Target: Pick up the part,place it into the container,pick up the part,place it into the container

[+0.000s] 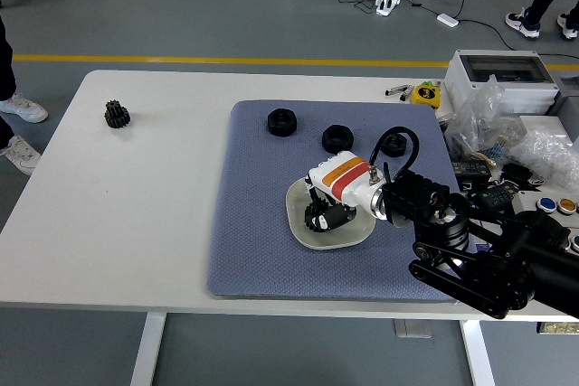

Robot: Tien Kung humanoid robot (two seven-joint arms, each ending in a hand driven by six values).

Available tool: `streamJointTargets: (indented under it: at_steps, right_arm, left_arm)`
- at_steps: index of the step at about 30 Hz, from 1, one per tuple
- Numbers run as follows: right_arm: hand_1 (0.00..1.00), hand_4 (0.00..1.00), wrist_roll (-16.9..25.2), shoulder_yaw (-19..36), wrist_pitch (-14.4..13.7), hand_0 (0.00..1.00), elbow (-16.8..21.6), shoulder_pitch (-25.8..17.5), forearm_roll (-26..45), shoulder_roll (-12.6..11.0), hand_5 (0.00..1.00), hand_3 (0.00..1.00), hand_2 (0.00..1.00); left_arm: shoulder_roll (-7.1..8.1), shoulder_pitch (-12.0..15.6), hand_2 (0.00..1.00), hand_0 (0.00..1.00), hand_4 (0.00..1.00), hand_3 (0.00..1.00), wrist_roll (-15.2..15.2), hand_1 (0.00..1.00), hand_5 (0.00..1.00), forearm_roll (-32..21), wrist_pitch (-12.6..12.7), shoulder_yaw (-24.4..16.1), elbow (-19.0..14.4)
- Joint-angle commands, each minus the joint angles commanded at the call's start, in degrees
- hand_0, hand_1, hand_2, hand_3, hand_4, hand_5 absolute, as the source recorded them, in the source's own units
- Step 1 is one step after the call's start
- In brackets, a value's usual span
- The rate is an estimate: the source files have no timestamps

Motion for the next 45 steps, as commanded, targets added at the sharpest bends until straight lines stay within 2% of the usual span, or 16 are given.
streamJointTargets:
  at_steps: [1,6,7,23,34,37,38,43,44,45]
  right_arm:
    - [0.321,0.936,0.2,0.1,-0.1,0.052,0.0,-0.1,0.0,0.0,0.398,0.495,0.502]
    - [0.321,0.936,0.6,0.3,-0.3,0.052,0.2,0.0,-0.4,0.0,0.398,0.495,0.502]
    - [0.349,0.958,0.7,0.4,-0.3,0.056,0.3,0.0,-0.5,0.0,0.399,0.501,0.511]
    - [0.364,0.964,1.1,2.0,-1.0,0.064,1.2,-0.3,-0.6,-0.6,0.398,0.507,0.512]
    - [0.372,0.967,0.7,5.7,-2.7,0.074,5.1,-1.4,0.1,-2.0,0.396,0.514,0.517]
    - [0.372,0.967,0.5,7.2,-3.8,0.074,7.2,-2.3,2.3,-2.9,0.396,0.514,0.517]
    - [0.405,0.984,0.4,7.7,-4.4,0.111,8.1,-2.6,3.3,-3.3,0.403,0.536,0.534]
    - [0.405,0.984,0.4,10.4,-9.5,0.111,12.8,-5.2,10.0,-5.2,0.403,0.536,0.534]
    - [0.599,0.998,0.5,10.8,-10.8,0.419,13.7,-5.7,12.1,-5.6,0.463,0.689,0.748]
    - [0.599,0.998,0.7,11.1,-11.8,0.419,14.5,-6.1,13.8,-5.9,0.463,0.689,0.748]
  left_arm:
    - [0.00,0.0,0.647,0.669,0.645,0.596,0.0,0.641,0.591,0.0,0.0,0.0,0.0]
    - [0.03,0.1,0.647,0.669,0.645,0.596,0.0,0.641,0.591,0.0,0.0,0.0,0.0]
    - [0.04,0.0,0.647,0.669,0.645,0.596,0.0,0.641,0.591,0.0,0.0,0.0,0.0]
    - [0.08,0.0,0.647,0.670,0.645,0.595,0.0,0.641,0.589,0.1,0.1,0.0,0.0]
    - [0.14,0.1,0.647,0.671,0.646,0.596,0.0,0.641,0.590,0.2,-0.1,-0.1,0.0]
    - [0.19,0.1,0.647,0.671,0.646,0.596,-0.1,0.641,0.590,0.1,-0.1,0.0,0.0]
    - [0.19,0.1,0.647,0.670,0.646,0.596,-0.2,0.643,0.591,0.0,-0.1,0.0,0.0]
    - [0.03,0.2,0.647,0.670,0.646,0.596,-0.2,0.643,0.591,-0.1,0.0,0.1,0.1]
    - [0.00,0.3,0.647,0.669,0.646,0.596,-0.3,0.642,0.594,-0.1,0.0,0.1,0.1]
    - [-0.02,0.3,0.647,0.669,0.646,0.596,-0.3,0.642,0.594,-0.1,0.0,0.1,0.1]
